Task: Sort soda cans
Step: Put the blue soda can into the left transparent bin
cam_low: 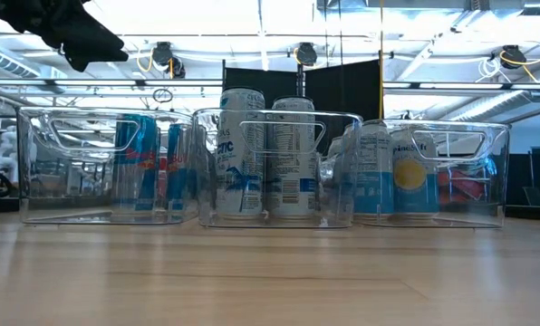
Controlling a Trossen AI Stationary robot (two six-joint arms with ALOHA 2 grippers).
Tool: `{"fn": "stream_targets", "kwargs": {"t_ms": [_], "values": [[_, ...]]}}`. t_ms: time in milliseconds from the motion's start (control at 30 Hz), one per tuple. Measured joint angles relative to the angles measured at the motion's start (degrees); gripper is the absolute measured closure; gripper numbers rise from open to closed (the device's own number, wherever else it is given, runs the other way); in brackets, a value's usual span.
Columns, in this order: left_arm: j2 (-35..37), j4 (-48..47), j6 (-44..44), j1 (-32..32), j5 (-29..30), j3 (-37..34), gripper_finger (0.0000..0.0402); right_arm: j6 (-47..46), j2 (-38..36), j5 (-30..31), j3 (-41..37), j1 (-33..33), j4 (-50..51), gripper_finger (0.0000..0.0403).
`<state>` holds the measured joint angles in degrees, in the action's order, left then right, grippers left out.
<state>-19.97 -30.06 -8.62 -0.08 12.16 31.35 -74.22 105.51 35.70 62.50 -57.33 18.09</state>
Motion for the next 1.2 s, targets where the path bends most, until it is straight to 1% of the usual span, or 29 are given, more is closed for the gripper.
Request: {"fn": "stream_targets", "kwargs": {"t_ms": [167, 333, 400, 733, 800, 967, 1200], "values": [[0.0, 0.01, 0.0, 0.0, 0.01, 0.0, 0.0229, 0.48, -0.02, 0.02, 0.0, 0.98, -0.17, 0.0175], [0.0, 0.0, 0.0, 0.0, 0.02, 0.0, 0.0229, 3.66, -0.25, -0.11, 0.0, 3.05, -0.19, 0.017], [0.0, 0.0, 0.0, 0.0, 0.02, 0.0, 0.0229, 6.31, -0.8, -0.2, -0.07, 4.46, 0.05, 0.0168], [0.0, 0.04, 0.0, 0.0, 0.02, 0.0, 0.0229, 25.84, -7.31, 0.05, -0.07, 15.83, -1.76, 0.0168], [0.0, 0.04, 0.0, 0.0, 0.04, 0.0, 0.0229, 30.34, -7.95, -0.74, -0.07, 18.09, -4.08, 0.0168], [0.0, 0.04, -0.02, 0.0, 0.04, 0.0, 0.0229, 40.16, -8.15, -6.16, -0.05, 23.06, -11.76, 0.0169], [0.0, 0.04, 0.0, 0.0, 0.04, 0.0, 0.0229, 53.98, -6.56, -7.54, -0.04, 28.22, -20.53, 0.0169]]}}
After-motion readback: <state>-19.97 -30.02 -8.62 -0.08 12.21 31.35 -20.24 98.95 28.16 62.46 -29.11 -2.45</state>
